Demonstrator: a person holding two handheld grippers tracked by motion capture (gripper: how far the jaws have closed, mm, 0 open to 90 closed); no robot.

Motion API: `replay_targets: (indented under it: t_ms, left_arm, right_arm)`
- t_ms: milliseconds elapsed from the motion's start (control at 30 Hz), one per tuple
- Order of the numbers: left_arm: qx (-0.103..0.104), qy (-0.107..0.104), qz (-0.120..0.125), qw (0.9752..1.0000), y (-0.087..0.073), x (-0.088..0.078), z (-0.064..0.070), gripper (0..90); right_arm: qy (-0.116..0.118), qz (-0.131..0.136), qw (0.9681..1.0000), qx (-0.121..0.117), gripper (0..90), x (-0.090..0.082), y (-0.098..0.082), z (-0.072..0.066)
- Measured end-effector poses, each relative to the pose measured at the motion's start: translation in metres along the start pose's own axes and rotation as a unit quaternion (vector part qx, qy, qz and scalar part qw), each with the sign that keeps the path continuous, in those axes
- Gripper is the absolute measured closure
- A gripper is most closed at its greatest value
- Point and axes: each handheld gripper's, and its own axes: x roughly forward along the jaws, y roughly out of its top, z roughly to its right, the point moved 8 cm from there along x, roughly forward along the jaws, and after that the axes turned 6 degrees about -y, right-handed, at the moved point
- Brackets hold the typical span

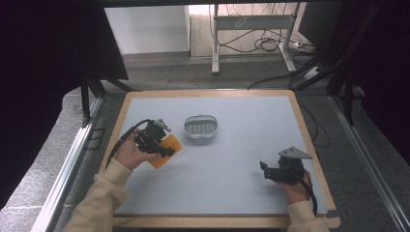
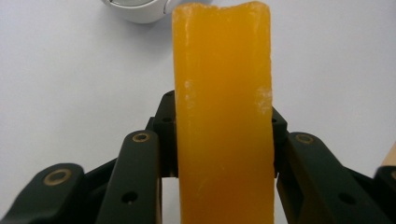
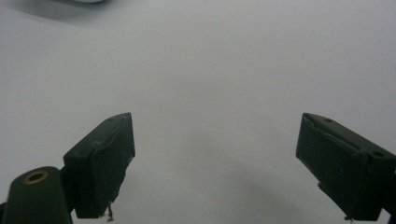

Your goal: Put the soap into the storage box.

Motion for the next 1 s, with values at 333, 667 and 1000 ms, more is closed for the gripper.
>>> replay_targets:
  t_ms: [333,667,1000]
  left_arm:
    - [0.006,0.0,-0.002,1.0,0.009,0.004,-0.004,61.5]
    - [0.009,0.004,0.004,0.9999,0.019,0.003,-0.007,61.5]
    - [0.019,0.006,-0.007,0.9998,0.028,0.007,-0.008,61.5]
  right_arm:
    - [0.0,0.0,1.0,0.001,12.0,0.0,0.0,0.001]
    - [-0.002,0.002,1.0,0.002,12.0,0.0,0.0,0.001]
    - [0.0,0.002,1.0,0.002,12.0,0.0,0.0,0.001]
